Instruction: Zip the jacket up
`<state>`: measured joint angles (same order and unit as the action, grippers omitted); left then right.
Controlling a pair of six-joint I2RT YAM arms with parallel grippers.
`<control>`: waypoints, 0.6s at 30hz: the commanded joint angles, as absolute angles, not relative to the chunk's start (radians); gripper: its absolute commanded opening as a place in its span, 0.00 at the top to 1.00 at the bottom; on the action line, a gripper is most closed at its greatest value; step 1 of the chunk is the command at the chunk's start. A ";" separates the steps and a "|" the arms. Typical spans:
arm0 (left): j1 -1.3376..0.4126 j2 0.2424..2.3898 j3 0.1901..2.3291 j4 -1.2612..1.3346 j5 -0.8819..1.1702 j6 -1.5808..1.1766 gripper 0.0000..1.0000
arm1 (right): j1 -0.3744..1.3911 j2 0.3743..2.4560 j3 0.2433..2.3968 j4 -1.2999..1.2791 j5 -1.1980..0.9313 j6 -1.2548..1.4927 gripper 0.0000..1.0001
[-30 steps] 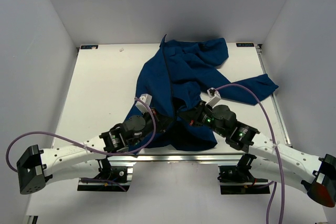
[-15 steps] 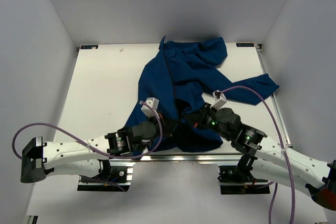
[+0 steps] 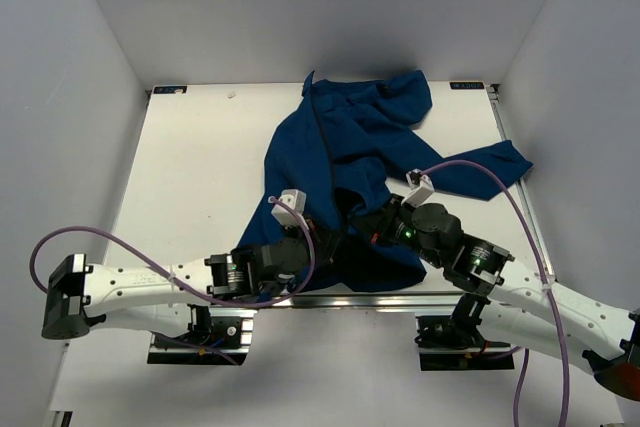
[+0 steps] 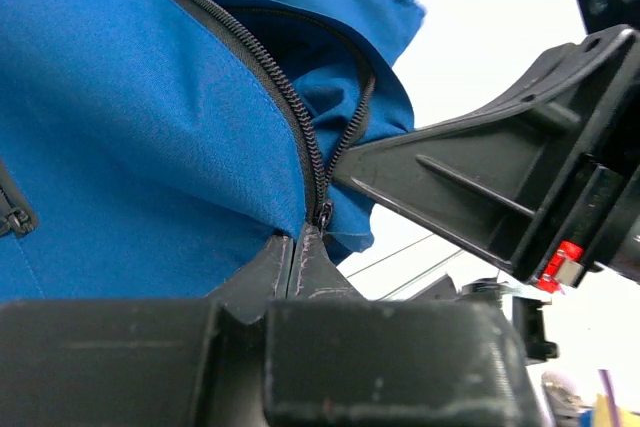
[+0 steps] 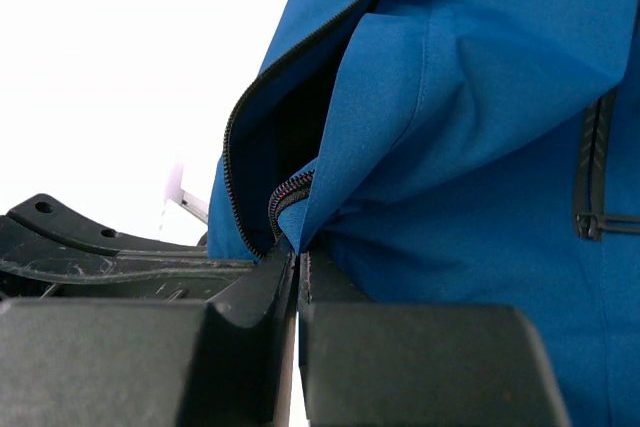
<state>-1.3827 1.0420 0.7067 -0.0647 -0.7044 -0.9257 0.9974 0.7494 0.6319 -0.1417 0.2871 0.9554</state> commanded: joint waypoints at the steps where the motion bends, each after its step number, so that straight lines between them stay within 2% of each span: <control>1: -1.424 0.991 0.644 -0.197 -0.620 -0.887 1.00 | 0.946 0.764 0.736 -0.057 0.630 0.878 1.00; 7: -1.407 0.925 0.551 -0.055 -0.559 -0.828 1.00 | 0.945 0.847 0.793 -0.060 0.611 0.812 1.00; 11: -1.307 0.868 0.483 0.027 -0.425 -0.804 1.00 | 0.937 0.865 0.808 -0.019 0.562 0.697 1.00; 15: -1.238 0.867 0.448 0.126 -0.223 -0.741 1.00 | 0.931 0.885 0.822 0.056 0.402 0.501 1.00; 18: -1.230 0.900 0.472 0.101 -0.192 -0.686 1.00 | 0.920 0.913 0.825 0.069 0.293 0.390 1.00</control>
<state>-1.2167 0.8806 0.4831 0.2104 -0.4061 -0.7780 0.9867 0.9077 0.7460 -0.1131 0.1799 0.6060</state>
